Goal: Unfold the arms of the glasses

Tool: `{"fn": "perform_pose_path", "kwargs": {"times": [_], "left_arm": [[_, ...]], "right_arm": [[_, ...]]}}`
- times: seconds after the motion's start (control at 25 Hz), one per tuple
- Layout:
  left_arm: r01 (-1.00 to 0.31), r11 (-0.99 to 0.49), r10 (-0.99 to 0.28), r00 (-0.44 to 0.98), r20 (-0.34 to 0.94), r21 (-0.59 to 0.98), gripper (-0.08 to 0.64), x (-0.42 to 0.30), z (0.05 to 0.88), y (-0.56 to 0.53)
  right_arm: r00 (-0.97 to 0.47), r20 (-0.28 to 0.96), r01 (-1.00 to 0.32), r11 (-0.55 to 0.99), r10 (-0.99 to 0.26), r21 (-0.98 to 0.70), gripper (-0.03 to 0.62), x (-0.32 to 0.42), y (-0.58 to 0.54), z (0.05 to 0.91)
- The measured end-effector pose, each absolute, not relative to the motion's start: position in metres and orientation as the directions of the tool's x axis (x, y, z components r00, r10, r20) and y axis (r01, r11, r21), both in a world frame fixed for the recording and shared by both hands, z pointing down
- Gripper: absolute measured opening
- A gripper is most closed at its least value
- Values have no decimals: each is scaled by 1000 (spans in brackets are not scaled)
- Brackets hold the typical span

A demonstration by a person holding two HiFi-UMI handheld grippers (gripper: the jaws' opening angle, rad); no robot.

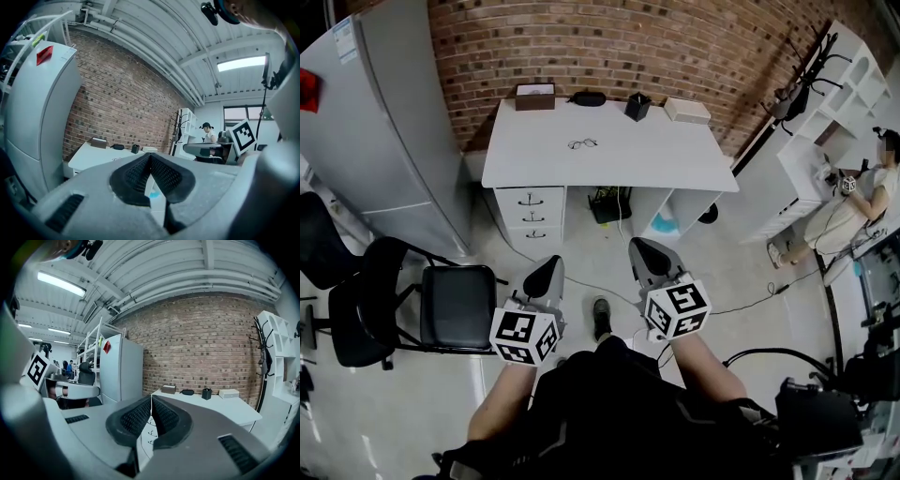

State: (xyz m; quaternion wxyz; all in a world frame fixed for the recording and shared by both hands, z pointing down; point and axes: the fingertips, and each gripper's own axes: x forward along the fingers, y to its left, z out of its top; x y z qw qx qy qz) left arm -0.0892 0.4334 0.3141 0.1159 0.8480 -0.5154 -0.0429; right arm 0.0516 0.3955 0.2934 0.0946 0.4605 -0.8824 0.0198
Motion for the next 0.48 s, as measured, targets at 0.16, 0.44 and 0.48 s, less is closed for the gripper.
{"fn": "perform_pose_path", "kwargs": {"times": [0.16, 0.44, 0.48], "left_arm": [[-878, -434, -885, 458, 87, 203, 9, -86, 324, 415], [-894, -398, -904, 420, 77, 206, 9, -79, 322, 369], [-893, -401, -902, 424, 81, 204, 9, -76, 322, 362]], "right_arm": [[-576, 171, -806, 590, -800, 42, 9, 47, 375, 293], [-600, 173, -789, 613, -781, 33, 9, 53, 329, 300], [-599, 170, -791, 611, -783, 31, 9, 56, 321, 299]]}}
